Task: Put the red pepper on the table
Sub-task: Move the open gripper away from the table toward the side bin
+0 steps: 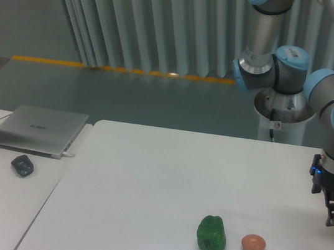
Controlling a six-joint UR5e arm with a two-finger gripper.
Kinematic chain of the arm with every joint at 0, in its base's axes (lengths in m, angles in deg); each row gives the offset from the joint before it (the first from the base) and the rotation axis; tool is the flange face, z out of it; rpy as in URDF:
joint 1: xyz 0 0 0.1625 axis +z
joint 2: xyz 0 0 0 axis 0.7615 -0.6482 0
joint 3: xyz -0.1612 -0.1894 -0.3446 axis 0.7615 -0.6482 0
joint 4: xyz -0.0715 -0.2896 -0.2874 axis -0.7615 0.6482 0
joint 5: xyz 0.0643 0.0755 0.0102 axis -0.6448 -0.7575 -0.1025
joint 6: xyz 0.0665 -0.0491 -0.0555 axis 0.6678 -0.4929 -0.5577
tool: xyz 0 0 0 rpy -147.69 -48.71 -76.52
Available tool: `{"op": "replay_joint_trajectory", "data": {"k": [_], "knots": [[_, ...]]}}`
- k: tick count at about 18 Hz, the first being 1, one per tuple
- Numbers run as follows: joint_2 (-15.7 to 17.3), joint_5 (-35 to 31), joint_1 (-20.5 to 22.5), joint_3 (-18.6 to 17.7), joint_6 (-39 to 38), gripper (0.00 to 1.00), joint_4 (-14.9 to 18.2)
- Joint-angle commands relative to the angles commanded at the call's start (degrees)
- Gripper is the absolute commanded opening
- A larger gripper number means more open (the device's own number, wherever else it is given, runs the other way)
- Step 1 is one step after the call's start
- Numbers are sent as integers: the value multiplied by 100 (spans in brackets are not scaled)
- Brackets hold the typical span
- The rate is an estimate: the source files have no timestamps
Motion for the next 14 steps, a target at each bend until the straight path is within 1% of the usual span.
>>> {"op": "replay_joint_trajectory", "data": {"k": [4,6,7,9,12,14], "knots": [[35,-17,-9,0,0,100,0],[96,-105,-26,-149,0,100,-87],[105,-132,8,-167,0,100,-245],[114,-141,44,-176,0,100,-343],[114,-141,35,-193,-26,100,-343],[114,-106,35,-220,-253,100,-351]]}}
